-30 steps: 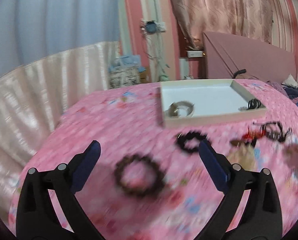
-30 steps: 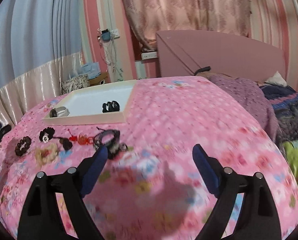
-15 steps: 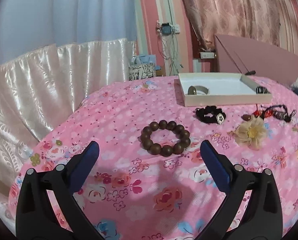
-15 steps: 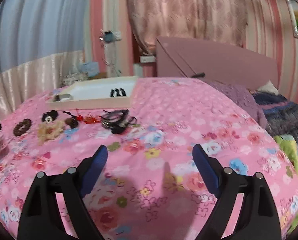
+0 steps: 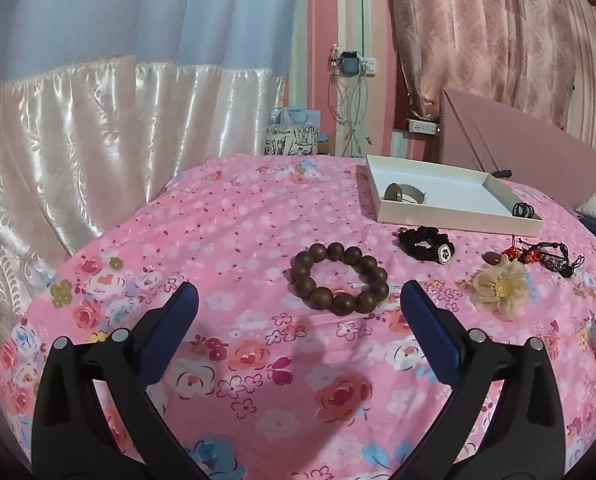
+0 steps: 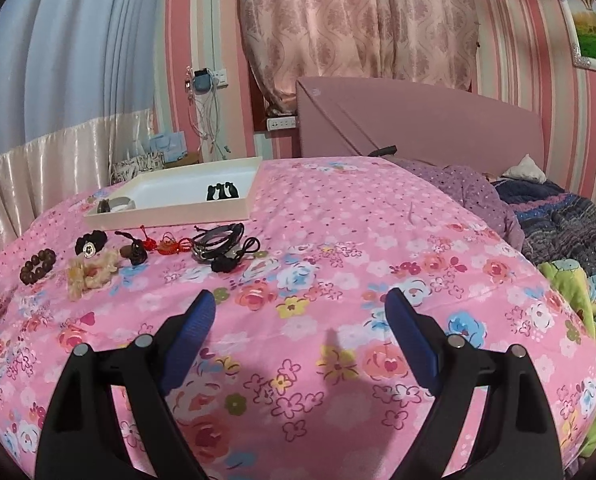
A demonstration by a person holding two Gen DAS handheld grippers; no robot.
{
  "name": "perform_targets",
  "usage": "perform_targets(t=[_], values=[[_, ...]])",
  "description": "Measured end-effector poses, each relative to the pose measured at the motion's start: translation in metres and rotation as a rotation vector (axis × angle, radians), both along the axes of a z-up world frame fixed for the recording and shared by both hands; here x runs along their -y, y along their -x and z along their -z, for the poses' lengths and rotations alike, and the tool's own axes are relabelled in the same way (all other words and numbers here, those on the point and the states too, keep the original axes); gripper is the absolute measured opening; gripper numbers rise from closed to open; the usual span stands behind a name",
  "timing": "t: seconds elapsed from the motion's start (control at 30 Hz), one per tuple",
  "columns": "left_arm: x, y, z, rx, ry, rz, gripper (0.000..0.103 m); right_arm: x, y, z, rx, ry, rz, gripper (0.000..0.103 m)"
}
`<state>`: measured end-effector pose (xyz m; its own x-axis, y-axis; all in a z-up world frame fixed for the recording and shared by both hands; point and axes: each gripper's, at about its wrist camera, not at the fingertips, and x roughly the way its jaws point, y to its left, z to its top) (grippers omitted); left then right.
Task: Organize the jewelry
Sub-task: 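Withdraw both tools from the tray back over the remaining jewelry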
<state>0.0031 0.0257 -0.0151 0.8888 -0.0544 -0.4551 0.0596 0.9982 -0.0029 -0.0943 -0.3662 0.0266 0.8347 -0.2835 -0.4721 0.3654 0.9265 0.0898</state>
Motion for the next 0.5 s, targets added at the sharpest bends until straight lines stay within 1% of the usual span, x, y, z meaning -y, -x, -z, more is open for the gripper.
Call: perform_targets(t=[0.13,0.2,0.27,0.3,0.33,0.4,0.43,0.5], values=[[0.003,0.001,-0.002,0.014,-0.014,0.000,0.100,0.002,-0.007,0.001,-0.035,-0.026,-0.020,0.085],[0.002,-0.002,-0.001,-0.003,-0.007,0.008,0.100,0.002,-0.014,0.002,-0.074,-0.053,-0.042,0.078],[0.002,-0.008,0.001,-0.030,0.009,0.030,0.100,0.003,-0.025,0.003,-0.104,-0.112,-0.071,0.067],[0.002,-0.014,0.001,-0.051,0.012,0.051,0.100,0.005,-0.033,0.004,-0.123,-0.147,-0.081,0.065],[0.003,-0.018,0.000,-0.055,-0.002,0.045,0.100,0.006,-0.038,0.004,-0.132,-0.167,-0.088,0.062],[0.005,-0.030,-0.004,-0.052,-0.032,0.031,0.100,0.009,-0.054,0.003,-0.137,-0.217,-0.117,0.062],[0.005,-0.039,-0.008,-0.059,-0.032,0.039,0.100,0.008,-0.061,0.002,-0.139,-0.220,-0.126,0.061],[0.006,-0.056,-0.014,-0.065,-0.015,0.040,0.100,0.008,-0.075,0.000,-0.150,-0.198,-0.132,0.057]])
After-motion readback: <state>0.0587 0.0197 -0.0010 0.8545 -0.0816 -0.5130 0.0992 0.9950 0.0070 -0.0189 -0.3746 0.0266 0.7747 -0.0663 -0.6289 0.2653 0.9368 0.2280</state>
